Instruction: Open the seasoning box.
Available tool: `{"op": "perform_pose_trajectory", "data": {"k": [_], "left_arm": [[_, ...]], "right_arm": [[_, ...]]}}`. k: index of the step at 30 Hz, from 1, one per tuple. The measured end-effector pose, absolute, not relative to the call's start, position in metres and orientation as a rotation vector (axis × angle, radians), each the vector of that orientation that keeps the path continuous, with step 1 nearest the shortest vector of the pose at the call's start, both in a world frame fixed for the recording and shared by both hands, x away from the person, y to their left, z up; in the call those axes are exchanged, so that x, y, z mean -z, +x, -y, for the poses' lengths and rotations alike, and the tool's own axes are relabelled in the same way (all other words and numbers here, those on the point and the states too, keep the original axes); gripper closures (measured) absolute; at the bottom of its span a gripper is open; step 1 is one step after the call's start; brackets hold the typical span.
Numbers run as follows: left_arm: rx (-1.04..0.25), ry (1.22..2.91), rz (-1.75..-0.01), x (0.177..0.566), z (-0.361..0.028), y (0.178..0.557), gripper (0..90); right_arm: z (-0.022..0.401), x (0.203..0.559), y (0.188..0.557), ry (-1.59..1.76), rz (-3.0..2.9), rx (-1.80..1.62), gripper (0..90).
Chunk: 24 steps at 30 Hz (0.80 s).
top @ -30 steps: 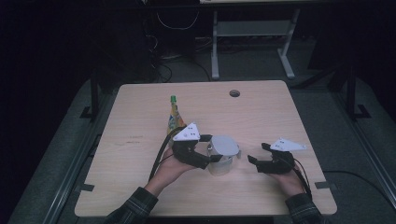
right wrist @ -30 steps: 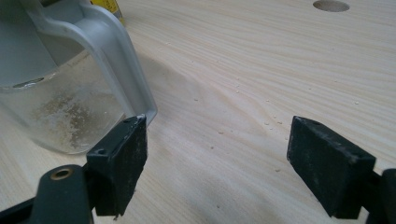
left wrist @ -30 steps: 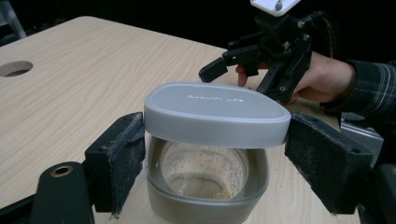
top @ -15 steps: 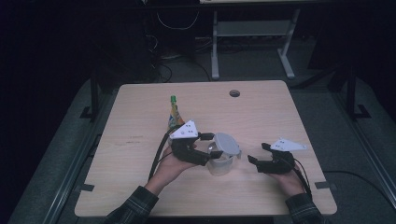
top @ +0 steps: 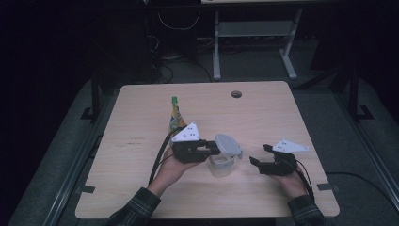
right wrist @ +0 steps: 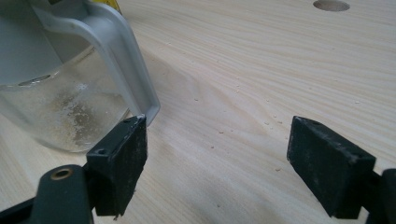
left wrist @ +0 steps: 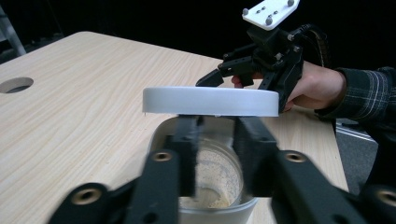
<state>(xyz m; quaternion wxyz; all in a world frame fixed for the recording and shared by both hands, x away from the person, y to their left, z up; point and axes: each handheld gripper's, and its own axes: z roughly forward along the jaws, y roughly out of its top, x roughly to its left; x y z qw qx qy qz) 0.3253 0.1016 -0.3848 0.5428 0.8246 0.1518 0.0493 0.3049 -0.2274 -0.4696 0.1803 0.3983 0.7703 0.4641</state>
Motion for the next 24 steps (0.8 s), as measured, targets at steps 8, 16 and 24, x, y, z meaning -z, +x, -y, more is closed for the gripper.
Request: {"op": "perform_pose_trajectory", "data": {"k": [8, 16, 24], "left_arm": [[-0.101, 1.954, -0.37, 0.38, -0.099, 0.329, 90.0], [-0.092, 1.949, -0.353, 0.374, -0.093, 0.33, 90.0], [-0.086, 1.953, -0.33, 0.37, -0.086, 0.335, 90.0]], "right_arm": [[0.227, 0.47, 0.305, 1.131, -2.181, -1.309, 19.9], [0.227, 0.47, 0.305, 1.131, -2.181, -1.312, 19.9], [0.227, 0.47, 0.305, 1.132, -2.181, -1.314, 19.9]]}}
